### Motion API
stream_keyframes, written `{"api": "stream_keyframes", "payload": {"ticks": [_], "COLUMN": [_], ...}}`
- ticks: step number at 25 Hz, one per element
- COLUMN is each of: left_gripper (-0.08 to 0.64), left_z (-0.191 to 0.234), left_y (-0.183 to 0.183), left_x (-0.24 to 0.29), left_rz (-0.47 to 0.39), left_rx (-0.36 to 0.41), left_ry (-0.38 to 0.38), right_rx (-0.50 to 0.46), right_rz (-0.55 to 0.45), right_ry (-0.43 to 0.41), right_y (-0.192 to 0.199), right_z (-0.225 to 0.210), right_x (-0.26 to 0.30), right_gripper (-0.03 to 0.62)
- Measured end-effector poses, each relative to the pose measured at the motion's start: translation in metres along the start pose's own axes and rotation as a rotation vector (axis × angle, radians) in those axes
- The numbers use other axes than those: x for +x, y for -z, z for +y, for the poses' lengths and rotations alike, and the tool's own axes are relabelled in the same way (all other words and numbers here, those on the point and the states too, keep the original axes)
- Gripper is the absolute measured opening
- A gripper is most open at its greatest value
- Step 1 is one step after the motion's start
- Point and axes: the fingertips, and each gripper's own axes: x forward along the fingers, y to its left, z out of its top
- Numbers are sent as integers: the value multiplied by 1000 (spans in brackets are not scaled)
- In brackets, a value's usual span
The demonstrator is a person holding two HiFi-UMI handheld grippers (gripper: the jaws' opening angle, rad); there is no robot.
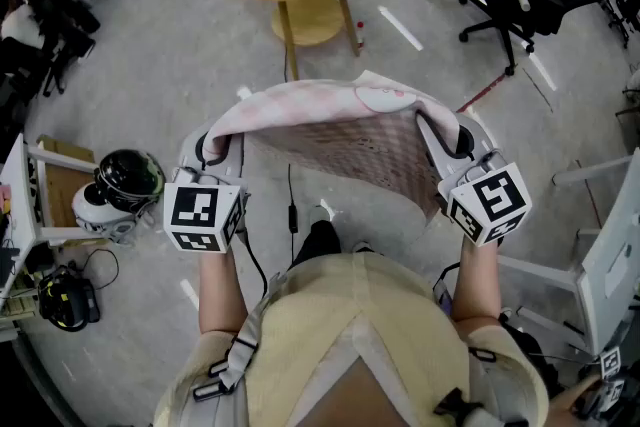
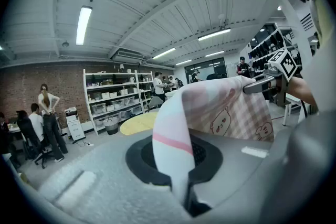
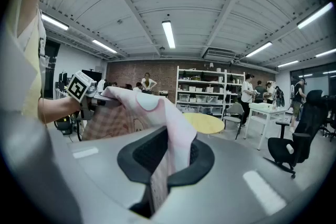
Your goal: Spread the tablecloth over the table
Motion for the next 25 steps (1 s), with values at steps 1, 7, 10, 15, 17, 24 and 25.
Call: {"api": "stream_keyframes", "payload": {"ticks": [1, 7, 10, 15, 17, 24, 25], "left_gripper": [8, 8, 8, 8, 8, 8, 8], "left_z": [0, 6, 13, 38, 48, 75, 78], "left_y": [1, 7, 10, 17, 18, 19, 20], "left_x": [0, 4, 9, 16, 19, 31, 33], "left_rz": [2, 20, 31, 38, 40, 46, 47], "left_rx": [1, 5, 12, 26, 28, 82, 95], "left_ry": [0, 10, 8, -1, 0, 29, 37], "right_rx": [2, 20, 23, 11, 5, -12, -16], "right_rz": [2, 6, 7, 14, 18, 28, 32], "right_ry": [-2, -13, -13, -16, -15, 12, 23], "right_y": [1, 3, 1, -6, -10, -19, -20], "right_z": [0, 0, -3, -3, -2, -3, -3], "right_x": [0, 11, 22, 51, 62, 94, 99], "right_gripper": [9, 10, 11, 11, 11, 11, 12]}}
